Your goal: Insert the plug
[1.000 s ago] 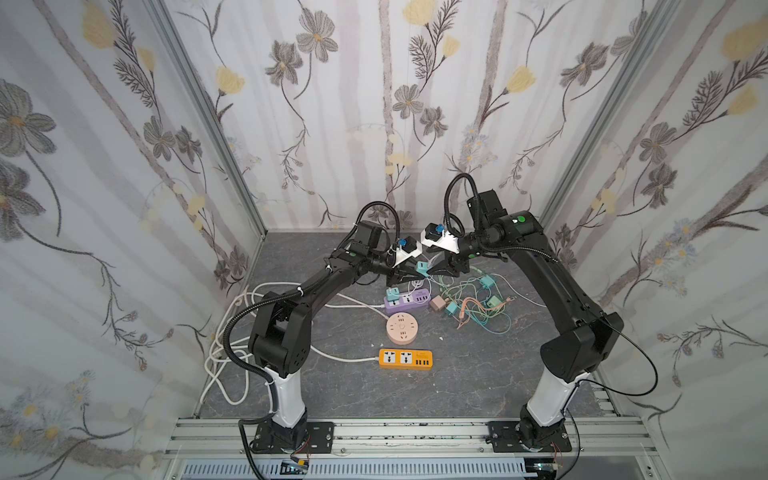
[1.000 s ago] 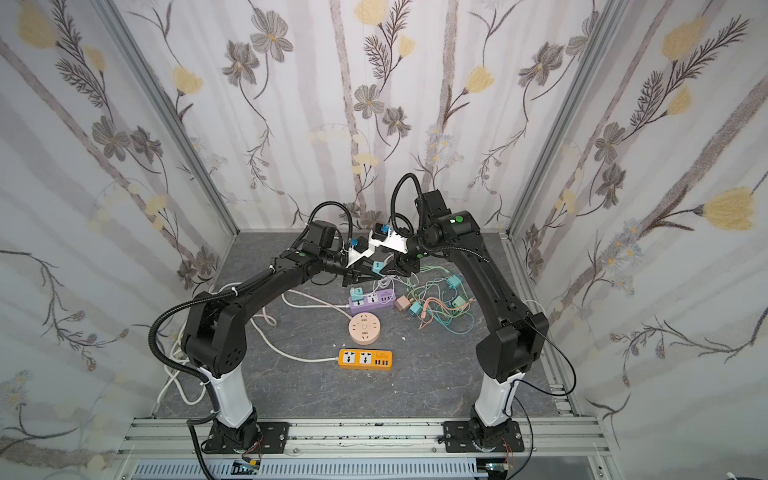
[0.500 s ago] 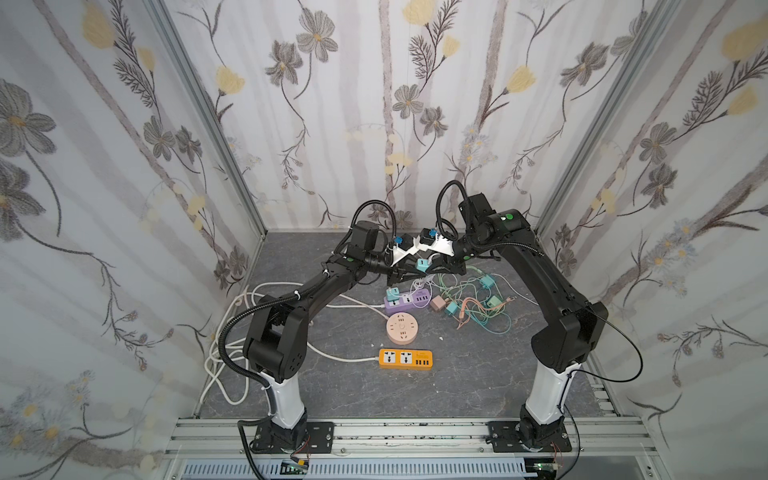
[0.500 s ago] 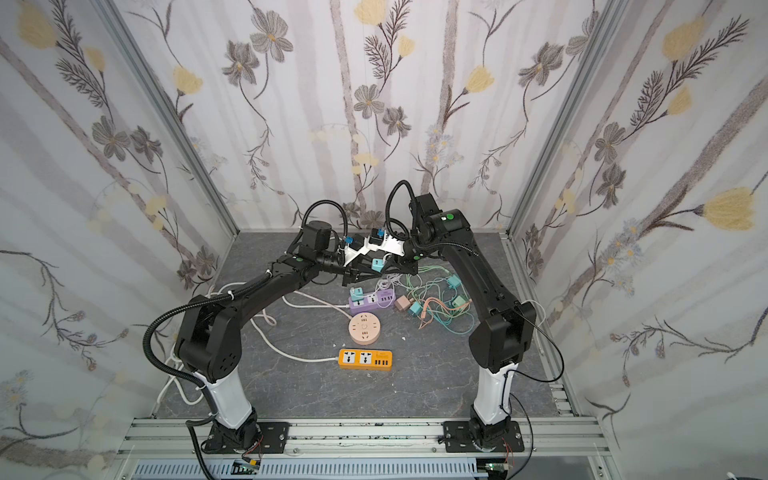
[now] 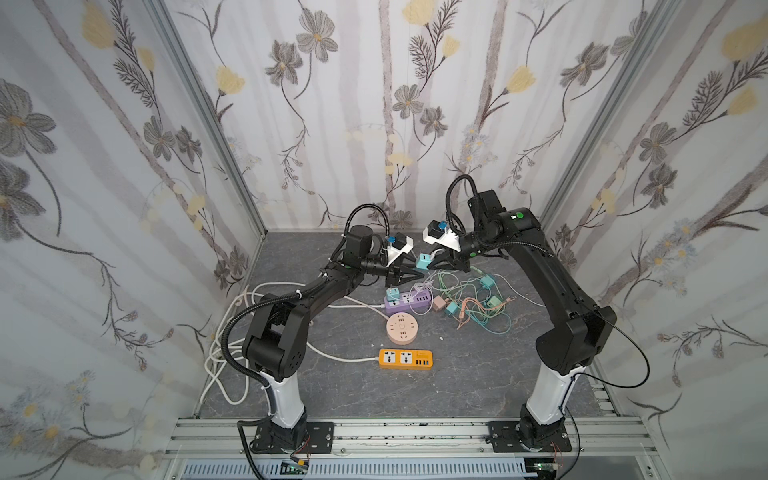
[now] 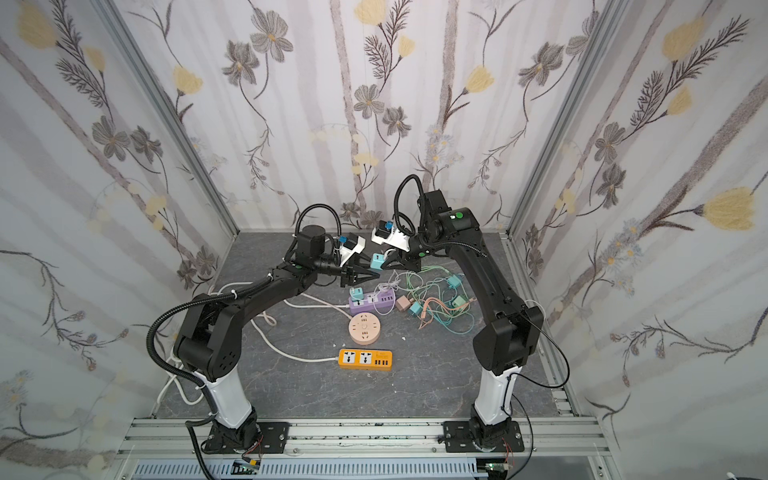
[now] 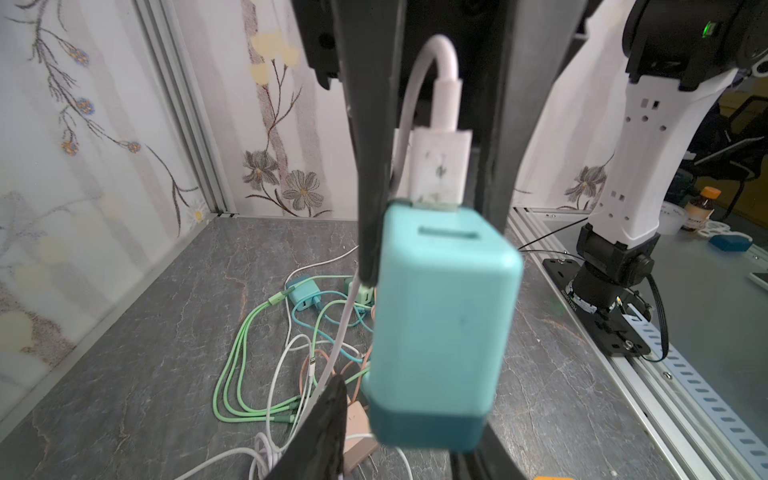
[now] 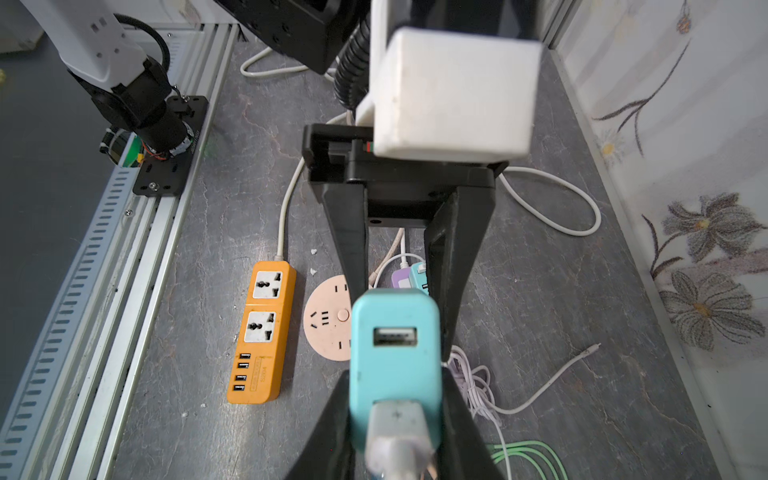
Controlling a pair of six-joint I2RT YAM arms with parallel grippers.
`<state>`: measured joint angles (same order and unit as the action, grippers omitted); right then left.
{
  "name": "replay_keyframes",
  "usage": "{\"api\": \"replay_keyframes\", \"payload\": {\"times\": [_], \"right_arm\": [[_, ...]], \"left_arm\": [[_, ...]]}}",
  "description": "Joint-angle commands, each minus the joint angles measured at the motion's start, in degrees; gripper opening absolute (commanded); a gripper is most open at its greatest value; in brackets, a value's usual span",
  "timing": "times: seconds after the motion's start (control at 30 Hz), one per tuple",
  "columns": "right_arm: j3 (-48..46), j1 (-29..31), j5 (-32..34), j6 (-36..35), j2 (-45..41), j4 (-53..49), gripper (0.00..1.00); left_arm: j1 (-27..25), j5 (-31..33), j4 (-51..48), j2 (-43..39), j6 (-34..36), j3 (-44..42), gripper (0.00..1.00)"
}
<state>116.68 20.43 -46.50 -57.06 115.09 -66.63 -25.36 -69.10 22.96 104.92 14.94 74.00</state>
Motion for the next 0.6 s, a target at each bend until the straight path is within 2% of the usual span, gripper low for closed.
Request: {"api": "replay_keyframes", "payload": {"times": [0.0,0.2,0.27,0.37,0.4,0.47,0.57], "right_arm": [[-0.4,-0.4,-8.3,0.6,-0.8,2.1,0.12],[-2.7,-0.2,-8.3,1.9,-1.6,4.5,0.12],[-3.7,-0.3,-8.2,2.4,-2.0,5.7,0.12],[-5.2,-0.3,-7.2,4.3,-2.6,8.5,0.12],[-5.9,-0.3,-6.6,5.3,-2.9,9.9,0.12],[-7.5,-0.6,-6.1,7.7,-3.8,13.1,0.12],[-8.7,-0.9,-7.2,9.3,-4.5,15.7,0.12]], "left_arm": [[0.1,-2.3,21.1,0.6,-14.1,-1.3,0.38],[0.4,-2.6,48.3,6.0,-35.9,-0.4,0.39],[0.4,-2.5,53.1,7.7,-40.5,0.5,0.4],[0.3,-2.2,54.5,8.5,-41.6,0.7,0.41],[0.3,-2.3,54.1,8.3,-41.2,0.5,0.44],[0.3,-2.1,52.5,7.6,-39.3,-0.4,0.51],[0.3,-2.0,48.9,6.3,-35.7,-1.6,0.52]]}}
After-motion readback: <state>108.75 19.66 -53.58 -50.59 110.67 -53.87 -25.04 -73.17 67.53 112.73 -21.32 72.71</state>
